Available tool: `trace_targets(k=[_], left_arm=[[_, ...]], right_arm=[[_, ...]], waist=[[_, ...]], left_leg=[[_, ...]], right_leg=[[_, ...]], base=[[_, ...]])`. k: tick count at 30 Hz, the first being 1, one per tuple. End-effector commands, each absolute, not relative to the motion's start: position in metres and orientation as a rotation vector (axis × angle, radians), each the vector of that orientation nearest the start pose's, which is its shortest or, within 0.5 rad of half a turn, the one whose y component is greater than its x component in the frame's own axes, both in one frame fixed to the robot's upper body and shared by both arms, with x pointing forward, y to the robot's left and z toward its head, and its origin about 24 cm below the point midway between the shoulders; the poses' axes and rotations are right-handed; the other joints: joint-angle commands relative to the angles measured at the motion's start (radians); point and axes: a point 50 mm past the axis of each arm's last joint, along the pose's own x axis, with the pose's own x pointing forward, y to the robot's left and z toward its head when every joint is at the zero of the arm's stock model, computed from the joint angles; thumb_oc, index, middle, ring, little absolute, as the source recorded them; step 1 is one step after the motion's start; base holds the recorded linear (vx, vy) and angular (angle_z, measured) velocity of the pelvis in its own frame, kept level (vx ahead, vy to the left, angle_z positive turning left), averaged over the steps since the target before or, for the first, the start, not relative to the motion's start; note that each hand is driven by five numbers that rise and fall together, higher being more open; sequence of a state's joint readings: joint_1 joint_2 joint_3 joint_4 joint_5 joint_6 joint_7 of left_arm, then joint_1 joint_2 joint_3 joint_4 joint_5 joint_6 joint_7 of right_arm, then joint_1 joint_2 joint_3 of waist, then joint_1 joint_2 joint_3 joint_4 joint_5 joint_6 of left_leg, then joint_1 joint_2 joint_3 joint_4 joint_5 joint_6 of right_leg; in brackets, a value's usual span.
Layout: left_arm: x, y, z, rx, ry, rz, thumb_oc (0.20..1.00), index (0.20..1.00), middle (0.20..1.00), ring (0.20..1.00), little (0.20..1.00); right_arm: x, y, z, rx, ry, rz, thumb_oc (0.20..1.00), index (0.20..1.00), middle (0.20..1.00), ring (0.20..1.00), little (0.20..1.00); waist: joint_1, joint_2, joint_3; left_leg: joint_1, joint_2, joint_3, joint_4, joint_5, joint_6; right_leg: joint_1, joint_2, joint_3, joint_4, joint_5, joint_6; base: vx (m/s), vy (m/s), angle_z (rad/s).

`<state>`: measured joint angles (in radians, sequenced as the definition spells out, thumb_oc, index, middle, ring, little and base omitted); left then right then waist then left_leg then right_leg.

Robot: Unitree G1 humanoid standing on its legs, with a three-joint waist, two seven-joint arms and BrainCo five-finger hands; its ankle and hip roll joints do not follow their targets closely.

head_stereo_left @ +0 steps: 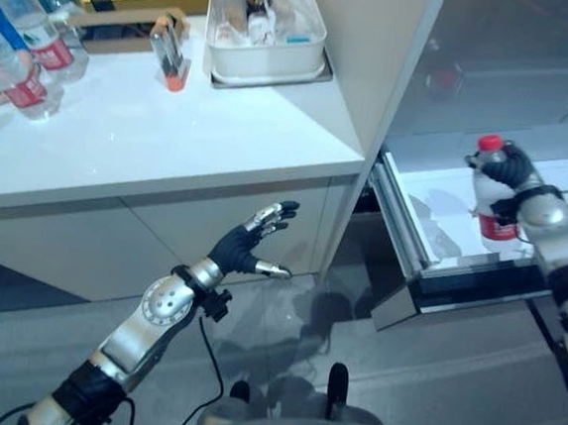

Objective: Take the drinks into the refrigerator

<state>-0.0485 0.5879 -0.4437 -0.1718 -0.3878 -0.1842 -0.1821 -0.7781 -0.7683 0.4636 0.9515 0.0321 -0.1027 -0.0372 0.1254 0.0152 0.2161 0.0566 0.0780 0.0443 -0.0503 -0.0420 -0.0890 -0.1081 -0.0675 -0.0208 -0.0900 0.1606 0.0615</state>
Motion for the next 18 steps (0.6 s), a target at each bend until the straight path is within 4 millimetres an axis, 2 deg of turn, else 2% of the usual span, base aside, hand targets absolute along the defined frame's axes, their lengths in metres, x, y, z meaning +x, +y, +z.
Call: trace_targets(k=[1, 2, 3, 4, 6, 8, 9, 10, 11, 12, 14, 15, 16, 17, 18], left_arm=[[0.233, 0.125, 0.108, 0.099, -0.319, -0.692, 1.0, 1.0, 1.0, 1.0, 1.0], [0.234, 0.125, 0.108, 0.1, -0.32, -0.691, 1.0, 1.0, 1.0, 1.0, 1.0], [0.234, 0.121, 0.111, 0.099, -0.337, -0.692, 1.0, 1.0, 1.0, 1.0, 1.0], [0.234, 0.122, 0.111, 0.099, -0.338, -0.691, 1.0, 1.0, 1.0, 1.0, 1.0], [0.236, 0.118, 0.115, 0.099, -0.367, -0.679, 1.0, 1.0, 1.0, 1.0, 1.0], [0.237, 0.117, 0.116, 0.1, -0.373, -0.674, 1.0, 1.0, 1.0, 1.0, 1.0], [0.239, 0.116, 0.117, 0.097, -0.379, -0.662, 1.0, 1.0, 1.0, 1.0, 1.0], [0.239, 0.116, 0.117, 0.097, -0.379, -0.662, 1.0, 1.0, 1.0, 1.0, 1.0], [0.24, 0.115, 0.12, 0.091, -0.397, -0.648, 1.0, 1.0, 1.0, 1.0, 1.0], [0.243, 0.114, 0.121, 0.083, -0.406, -0.623, 1.0, 1.0, 1.0, 1.0, 1.0], [0.244, 0.113, 0.121, 0.079, -0.411, -0.609, 1.0, 1.0, 1.0, 1.0, 1.0], [0.244, 0.113, 0.121, 0.079, -0.411, -0.608, 1.0, 1.0, 1.0, 1.0, 1.0], [0.246, 0.114, 0.124, 0.072, -0.431, -0.584, 1.0, 1.0, 1.0, 1.0, 1.0], [0.246, 0.114, 0.124, 0.073, -0.431, -0.584, 1.0, 1.0, 1.0, 1.0, 1.0], [0.247, 0.115, 0.126, 0.064, -0.444, -0.563, 1.0, 1.0, 1.0, 1.0, 1.0]], right_arm=[[0.372, -0.292, 0.12, -1.134, 0.173, -0.08, 0.2, 0.2, 0.2, 0.2, 0.2], [0.372, -0.291, 0.12, -1.135, 0.171, -0.08, 0.2, 0.2, 0.2, 0.2, 0.2], [0.369, -0.289, 0.101, -1.259, 0.247, -0.024, 0.2, 0.2, 0.2, 0.2, 0.2], [0.37, -0.288, 0.101, -1.26, 0.246, -0.024, 0.2, 0.2, 0.2, 0.2, 0.2], [0.364, -0.282, 0.072, -1.411, 0.366, 0.078, 0.2, 0.2, 0.2, 0.2, 0.2], [0.364, -0.279, 0.067, -1.437, 0.384, 0.086, 0.2, 0.2, 0.2, 0.2, 0.2], [0.361, -0.273, 0.055, -1.51, 0.414, 0.145, 0.2, 0.2, 0.2, 0.2, 0.2], [0.361, -0.273, 0.055, -1.51, 0.414, 0.145, 0.2, 0.2, 0.2, 0.2, 0.2], [0.355, -0.265, 0.038, -1.568, 0.469, 0.218, 0.2, 0.2, 0.2, 0.2, 0.2], [0.348, -0.247, 0.015, -1.644, 0.49, 0.342, 0.2, 0.2, 0.2, 0.2, 0.2], [0.345, -0.233, 0.006, -1.653, 0.482, 0.397, 0.2, 0.2, 0.2, 0.2, 0.2], [0.346, -0.233, 0.006, -1.653, 0.482, 0.397, 0.2, 0.2, 0.2, 0.2, 0.2], [0.343, -0.216, -0.002, -1.629, 0.449, 0.439, 0.2, 0.2, 0.2, 0.2, 0.2], [0.343, -0.216, -0.002, -1.629, 0.448, 0.439, 0.2, 0.2, 0.2, 0.2, 0.2], [0.342, -0.199, -0.008, -1.595, 0.409, 0.472, 0.2, 0.2, 0.2, 0.2, 0.2]], waist=[[0.012, -0.015, 0.041], [0.011, -0.015, 0.04], [0.023, -0.01, 0.056], [0.021, -0.01, 0.056], [0.038, 0.001, 0.091], [0.039, 0.002, 0.097], [0.043, 0.007, 0.105], [0.042, 0.006, 0.105], [0.052, 0.013, 0.12], [0.053, 0.021, 0.135], [0.056, 0.029, 0.148], [0.055, 0.029, 0.148], [0.056, 0.037, 0.16], [0.056, 0.036, 0.16], [0.058, 0.041, 0.169]], left_leg=[[-0.129, -0.079, -0.009, 0.056, 0.013, 0.101], [-0.132, -0.079, -0.009, 0.057, 0.013, 0.102], [-0.148, -0.081, -0.015, 0.057, 0.02, 0.101], [-0.149, -0.081, -0.015, 0.057, 0.02, 0.101], [-0.174, -0.084, -0.027, 0.055, 0.035, 0.1], [-0.18, -0.086, -0.03, 0.054, 0.038, 0.101], [-0.185, -0.088, -0.032, 0.052, 0.041, 0.101], [-0.185, -0.088, -0.032, 0.052, 0.041, 0.101], [-0.194, -0.091, -0.036, 0.05, 0.046, 0.1], [-0.204, -0.095, -0.042, 0.05, 0.05, 0.1], [-0.211, -0.098, -0.046, 0.047, 0.053, 0.1], [-0.211, -0.098, -0.047, 0.047, 0.053, 0.101], [-0.217, -0.099, -0.049, 0.044, 0.058, 0.1], [-0.218, -0.099, -0.05, 0.044, 0.058, 0.1], [-0.221, -0.098, -0.053, 0.039, 0.063, 0.099]], right_leg=[[-0.036, 0.008, 0.033, 0.161, -0.118, 0.045], [-0.038, 0.008, 0.032, 0.162, -0.119, 0.045], [-0.051, 0.005, 0.027, 0.165, -0.116, 0.043], [-0.052, 0.005, 0.027, 0.165, -0.116, 0.043], [-0.074, 0.002, 0.02, 0.171, -0.11, 0.042], [-0.079, 0.0, 0.017, 0.171, -0.109, 0.042], [-0.086, 0.0, 0.015, 0.172, -0.108, 0.042], [-0.086, 0.0, 0.015, 0.173, -0.108, 0.042], [-0.093, -0.003, 0.011, 0.174, -0.107, 0.04], [-0.103, -0.007, 0.006, 0.181, -0.108, 0.039], [-0.109, -0.01, 0.004, 0.183, -0.108, 0.038], [-0.109, -0.01, 0.004, 0.183, -0.109, 0.038], [-0.115, -0.013, 0.003, 0.182, -0.107, 0.038], [-0.115, -0.013, 0.002, 0.183, -0.107, 0.038], [-0.119, -0.015, -0.001, 0.18, -0.106, 0.038]], base=[[-0.06, 0.007, 0.16], [-0.07, 0.011, 0.25], [-0.03, 0.002, 0.2], [-0.08, 0.004, 0.17], [-0.08, 0.008, 0.16], [-0.03, 0.007, 0.12], [-0.02, 0.008, 0.03], [-0.05, 0.012, 0.05], [-0.05, 0.016, 0.02], [-0.07, 0.018, 0.0], [-0.04, 0.011, 0.02], [-0.05, 0.008, 0.05], [-0.03, 0.005, 0.04], [-0.05, 0.006, 0.06], [-0.02, 0.001, 0.05]])
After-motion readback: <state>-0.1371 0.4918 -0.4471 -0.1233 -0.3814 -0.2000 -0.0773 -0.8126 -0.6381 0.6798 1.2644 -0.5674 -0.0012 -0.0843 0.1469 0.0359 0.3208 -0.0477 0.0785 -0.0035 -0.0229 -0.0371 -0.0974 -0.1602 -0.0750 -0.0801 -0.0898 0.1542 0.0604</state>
